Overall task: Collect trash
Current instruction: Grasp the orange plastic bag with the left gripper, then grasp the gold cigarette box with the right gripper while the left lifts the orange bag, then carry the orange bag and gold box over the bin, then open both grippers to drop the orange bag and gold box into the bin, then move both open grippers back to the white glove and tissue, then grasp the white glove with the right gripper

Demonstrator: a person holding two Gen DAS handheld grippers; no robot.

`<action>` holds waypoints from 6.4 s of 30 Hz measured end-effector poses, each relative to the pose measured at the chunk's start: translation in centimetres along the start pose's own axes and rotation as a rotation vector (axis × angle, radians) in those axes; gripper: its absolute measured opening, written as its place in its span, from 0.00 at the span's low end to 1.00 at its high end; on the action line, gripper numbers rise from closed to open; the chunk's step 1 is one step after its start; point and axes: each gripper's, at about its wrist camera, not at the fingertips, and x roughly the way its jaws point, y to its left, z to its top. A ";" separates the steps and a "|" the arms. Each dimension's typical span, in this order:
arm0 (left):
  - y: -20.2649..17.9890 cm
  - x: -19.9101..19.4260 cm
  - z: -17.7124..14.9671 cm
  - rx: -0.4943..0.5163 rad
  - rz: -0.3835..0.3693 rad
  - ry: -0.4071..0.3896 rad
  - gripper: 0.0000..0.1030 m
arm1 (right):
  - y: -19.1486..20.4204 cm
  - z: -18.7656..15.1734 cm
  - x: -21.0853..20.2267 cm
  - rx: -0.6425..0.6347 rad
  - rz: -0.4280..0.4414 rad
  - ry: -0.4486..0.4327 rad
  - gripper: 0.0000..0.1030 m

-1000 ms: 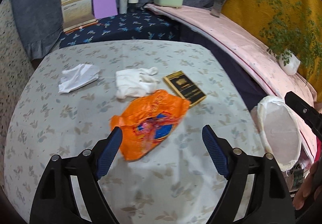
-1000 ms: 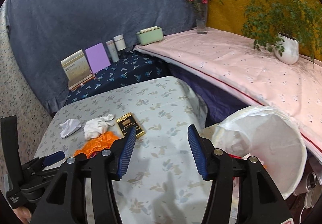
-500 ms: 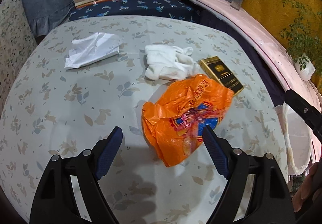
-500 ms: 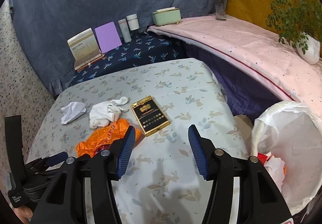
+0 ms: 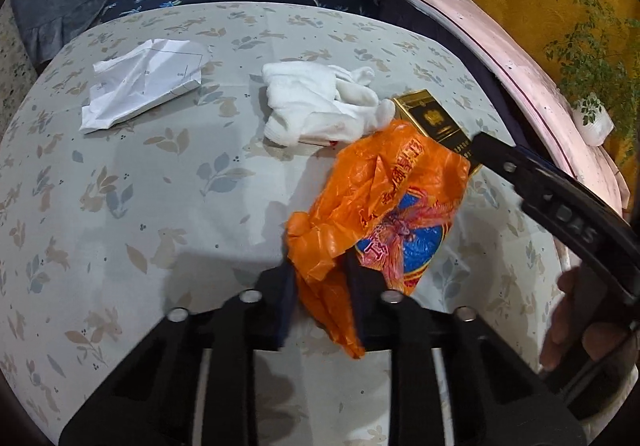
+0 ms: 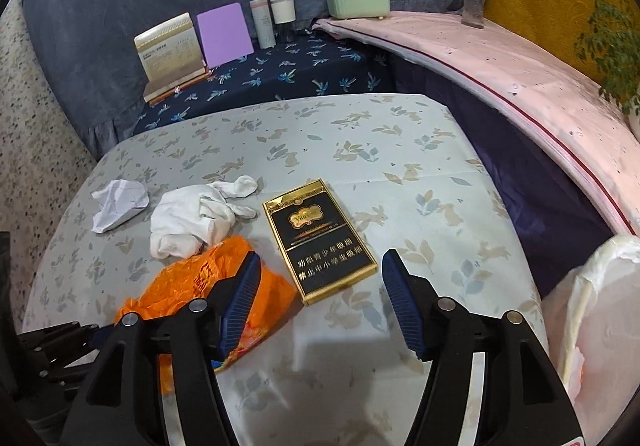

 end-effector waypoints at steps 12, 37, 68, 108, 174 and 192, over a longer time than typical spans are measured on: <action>1.7 -1.3 0.2 -0.014 0.001 -0.007 0.11 | 1.5 0.6 4.4 -0.087 -0.034 0.045 0.72; -0.4 -0.8 -0.2 0.021 -0.009 -0.023 0.07 | -2.5 -1.3 1.4 0.030 -0.037 0.042 0.58; -20.9 -7.0 -1.7 0.324 -0.153 -0.136 0.07 | -17.8 -6.1 -15.7 0.269 -0.175 -0.157 0.11; -27.1 -4.5 -3.3 0.397 -0.154 -0.125 0.50 | -22.8 -8.4 -19.4 0.355 -0.264 -0.212 0.43; 10.8 1.8 9.5 0.045 0.220 -0.155 0.53 | 12.7 0.8 7.3 -0.108 0.072 0.067 0.46; 2.2 -1.6 6.1 0.116 0.090 -0.154 0.00 | 5.1 0.3 -0.3 0.017 0.044 -0.016 0.11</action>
